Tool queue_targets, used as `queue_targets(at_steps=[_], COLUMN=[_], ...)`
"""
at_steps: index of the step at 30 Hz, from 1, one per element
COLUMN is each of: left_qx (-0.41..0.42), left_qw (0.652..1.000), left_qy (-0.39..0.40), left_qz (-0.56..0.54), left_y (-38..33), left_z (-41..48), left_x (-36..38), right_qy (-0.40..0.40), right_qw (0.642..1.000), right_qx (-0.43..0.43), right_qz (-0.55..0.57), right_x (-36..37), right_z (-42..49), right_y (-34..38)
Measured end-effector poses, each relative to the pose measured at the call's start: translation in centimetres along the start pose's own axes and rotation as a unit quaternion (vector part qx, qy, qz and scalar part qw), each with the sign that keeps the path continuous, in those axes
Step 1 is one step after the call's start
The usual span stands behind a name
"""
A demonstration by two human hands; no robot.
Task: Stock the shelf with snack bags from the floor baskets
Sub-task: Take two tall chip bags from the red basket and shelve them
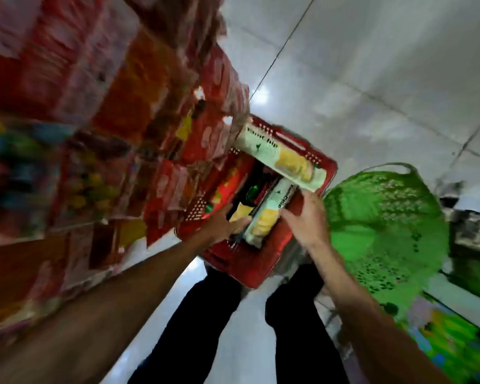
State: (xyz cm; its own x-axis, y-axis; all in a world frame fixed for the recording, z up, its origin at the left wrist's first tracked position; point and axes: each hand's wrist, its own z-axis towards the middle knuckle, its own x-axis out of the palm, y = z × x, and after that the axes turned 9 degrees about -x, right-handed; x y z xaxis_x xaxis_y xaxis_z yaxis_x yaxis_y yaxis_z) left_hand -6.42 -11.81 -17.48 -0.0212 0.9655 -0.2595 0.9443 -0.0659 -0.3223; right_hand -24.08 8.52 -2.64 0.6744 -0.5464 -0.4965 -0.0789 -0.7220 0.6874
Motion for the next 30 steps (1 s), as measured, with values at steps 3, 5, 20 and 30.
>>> queue_targets(at_steps=[3, 5, 20, 30], left_qx=[0.007, 0.013, -0.028, -0.071], left_qw=[0.999, 0.998, 0.998, 0.989], left_qy=[-0.033, -0.035, 0.056, 0.125], left_qz=[0.027, 0.050, -0.019, -0.041], left_y=[-6.8, -6.7, -4.1, -2.9], left_z=[-1.9, 1.1, 9.5, 8.3], left_x=[0.9, 1.7, 5.9, 2.9], right_qy=[-0.006, -0.018, -0.038, -0.041], right_qw=[0.990, 0.976, 0.955, 0.960], right_qx=[-0.049, -0.082, -0.082, -0.100], right_qz=[-0.133, -0.200, -0.282, -0.257], right_x=[2.8, 3.7, 8.1, 7.3], right_z=[7.0, 10.6, 17.8, 17.2], right_y=[-4.2, -6.4, -11.9, -10.7])
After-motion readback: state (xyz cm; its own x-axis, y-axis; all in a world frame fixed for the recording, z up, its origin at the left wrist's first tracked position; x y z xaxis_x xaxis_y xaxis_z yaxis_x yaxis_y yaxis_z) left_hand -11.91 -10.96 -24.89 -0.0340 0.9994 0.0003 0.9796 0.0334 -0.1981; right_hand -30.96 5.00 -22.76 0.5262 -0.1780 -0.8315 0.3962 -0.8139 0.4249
